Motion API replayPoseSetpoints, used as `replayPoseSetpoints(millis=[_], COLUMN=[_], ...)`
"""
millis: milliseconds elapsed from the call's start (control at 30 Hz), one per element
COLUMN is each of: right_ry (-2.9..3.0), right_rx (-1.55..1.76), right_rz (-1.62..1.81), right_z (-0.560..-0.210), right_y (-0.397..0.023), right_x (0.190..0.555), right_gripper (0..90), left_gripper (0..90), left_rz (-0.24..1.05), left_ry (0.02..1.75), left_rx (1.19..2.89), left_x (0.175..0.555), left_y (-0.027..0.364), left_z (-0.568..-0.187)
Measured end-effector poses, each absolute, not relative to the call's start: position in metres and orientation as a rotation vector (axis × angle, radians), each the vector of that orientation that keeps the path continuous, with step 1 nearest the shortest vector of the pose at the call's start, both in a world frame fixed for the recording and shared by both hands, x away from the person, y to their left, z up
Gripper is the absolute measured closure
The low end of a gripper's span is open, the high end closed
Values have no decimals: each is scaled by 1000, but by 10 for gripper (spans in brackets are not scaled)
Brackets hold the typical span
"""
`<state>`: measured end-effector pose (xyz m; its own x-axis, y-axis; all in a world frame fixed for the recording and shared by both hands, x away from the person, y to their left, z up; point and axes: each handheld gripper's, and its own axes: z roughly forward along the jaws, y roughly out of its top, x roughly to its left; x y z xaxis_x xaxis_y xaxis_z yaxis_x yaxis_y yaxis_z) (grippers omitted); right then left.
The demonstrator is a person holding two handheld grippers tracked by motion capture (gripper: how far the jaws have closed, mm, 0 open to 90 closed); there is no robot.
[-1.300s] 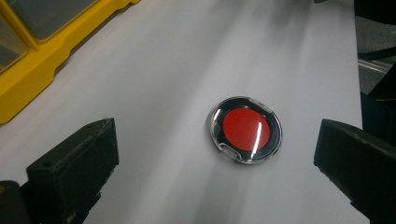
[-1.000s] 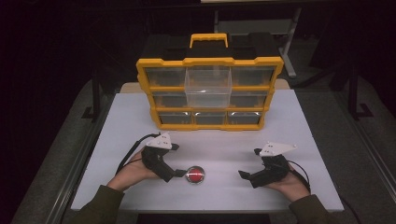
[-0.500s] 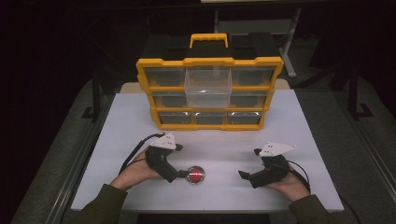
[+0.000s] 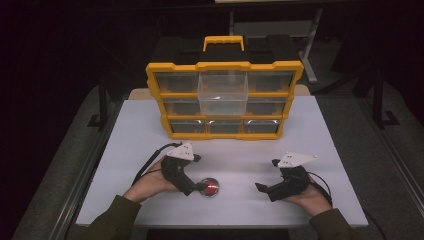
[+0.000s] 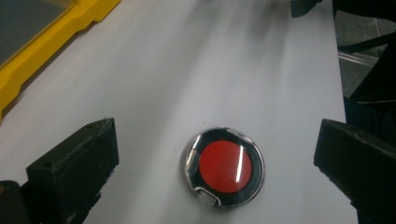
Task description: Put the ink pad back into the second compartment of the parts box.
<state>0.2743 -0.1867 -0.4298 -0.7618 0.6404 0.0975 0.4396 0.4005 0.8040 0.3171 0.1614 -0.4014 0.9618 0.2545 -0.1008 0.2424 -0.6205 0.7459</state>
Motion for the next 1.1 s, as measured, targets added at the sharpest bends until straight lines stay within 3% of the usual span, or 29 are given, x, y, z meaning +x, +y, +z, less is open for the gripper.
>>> replayPoseSetpoints(millis=[1100], right_ry=[2429], right_rx=[951], right_rz=[1297], right_z=[-429], right_y=[-187], right_x=[274], right_gripper=[0], left_gripper=[0], left_rz=[-45], left_ry=[259], left_rx=[2347], left_x=[318], left_y=[131], left_z=[-413])
